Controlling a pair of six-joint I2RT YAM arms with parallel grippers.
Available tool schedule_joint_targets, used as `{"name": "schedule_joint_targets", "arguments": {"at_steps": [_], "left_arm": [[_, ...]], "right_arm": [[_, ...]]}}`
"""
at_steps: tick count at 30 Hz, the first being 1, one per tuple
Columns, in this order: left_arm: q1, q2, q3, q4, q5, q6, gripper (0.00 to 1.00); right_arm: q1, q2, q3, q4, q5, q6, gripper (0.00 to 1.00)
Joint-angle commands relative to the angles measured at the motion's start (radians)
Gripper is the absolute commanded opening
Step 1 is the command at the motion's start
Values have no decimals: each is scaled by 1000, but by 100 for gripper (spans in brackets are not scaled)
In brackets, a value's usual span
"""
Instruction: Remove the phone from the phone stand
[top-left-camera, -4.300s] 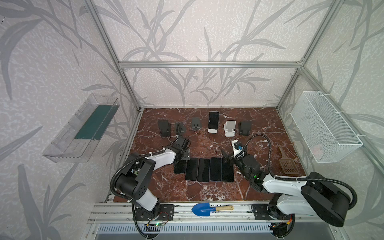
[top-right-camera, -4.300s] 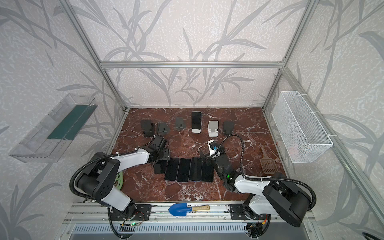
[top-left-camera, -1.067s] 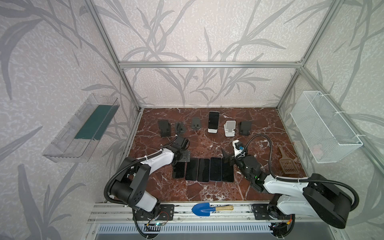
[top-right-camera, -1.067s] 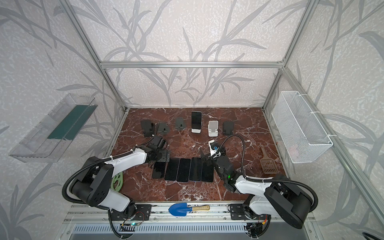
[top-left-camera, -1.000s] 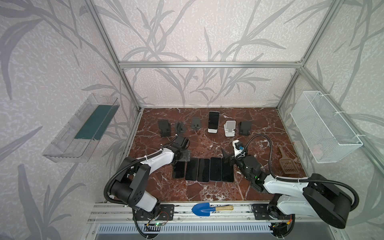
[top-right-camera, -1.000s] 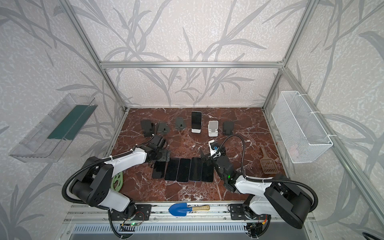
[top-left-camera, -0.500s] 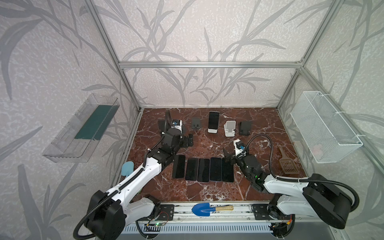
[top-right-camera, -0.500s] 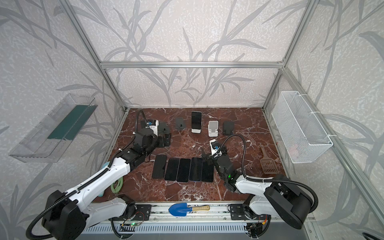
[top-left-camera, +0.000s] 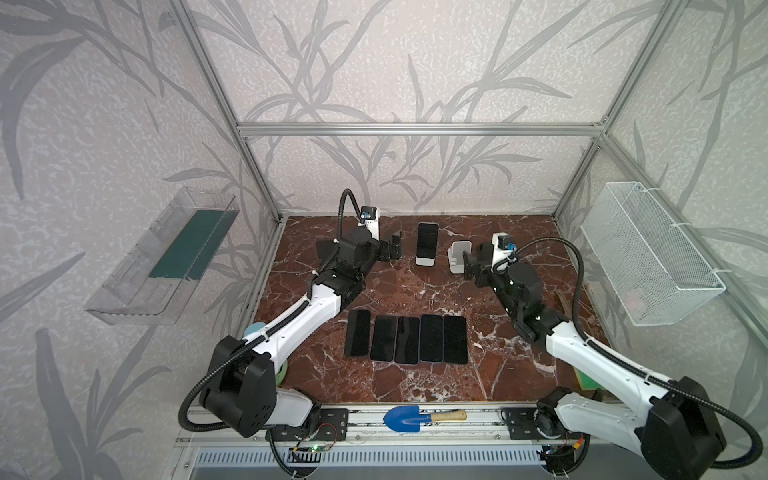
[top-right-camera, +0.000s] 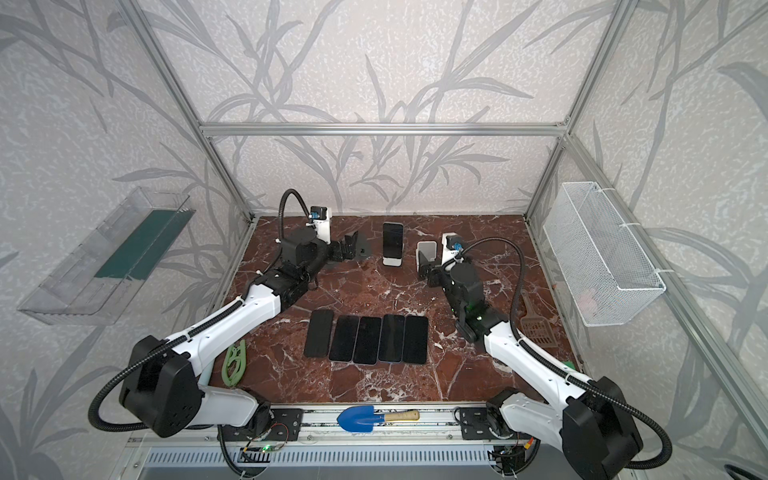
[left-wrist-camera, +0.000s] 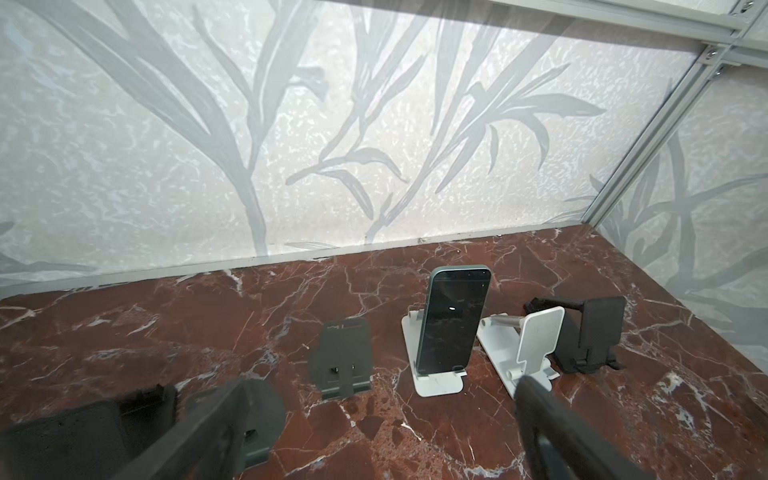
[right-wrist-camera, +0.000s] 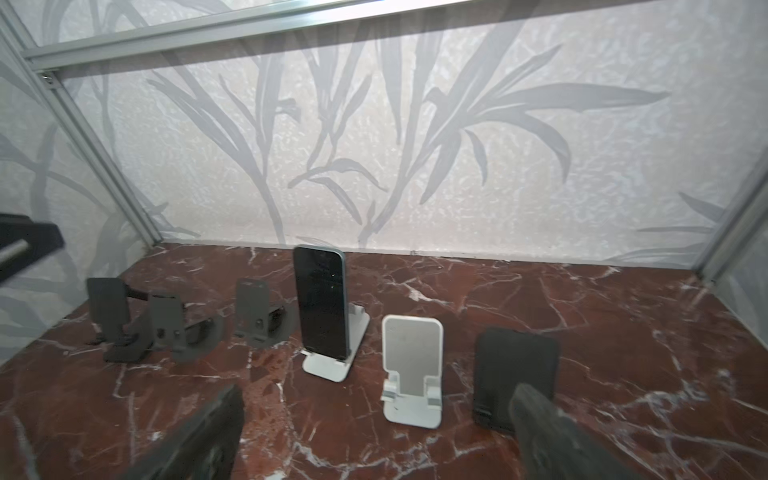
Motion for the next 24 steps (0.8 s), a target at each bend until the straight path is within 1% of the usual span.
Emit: {"name": "schedule_joint_targets", "arguments": {"at_steps": [1, 4, 7, 10, 13, 16, 18, 24], "left_arm": [[1, -44, -118, 115, 33, -1, 99], [6, -110, -229, 120, 42, 29, 99], [6, -191, -333, 111, 58, 38, 99], [5, -260, -410, 89, 65, 6, 99], [3, -286, -461, 110, 97, -44, 99], [-3, -257, -479, 150, 134, -86, 99], [-8, -230, -472, 160, 155, -96, 99], [-13, -178, -445, 183, 182, -100, 99]], "right_arm": [[18, 129, 163, -279, -85, 31, 99], [74, 283, 348, -368, -23, -9, 99], [93, 459, 544, -461, 5, 12, 99], [99, 616, 693, -515, 32, 47, 99], [103, 733, 826, -552, 98, 79, 99], [102, 818, 930, -589, 160, 107, 99], [100, 852, 961, -589, 182, 125, 99], [77, 933, 1010, -553, 150, 155, 99]]}}
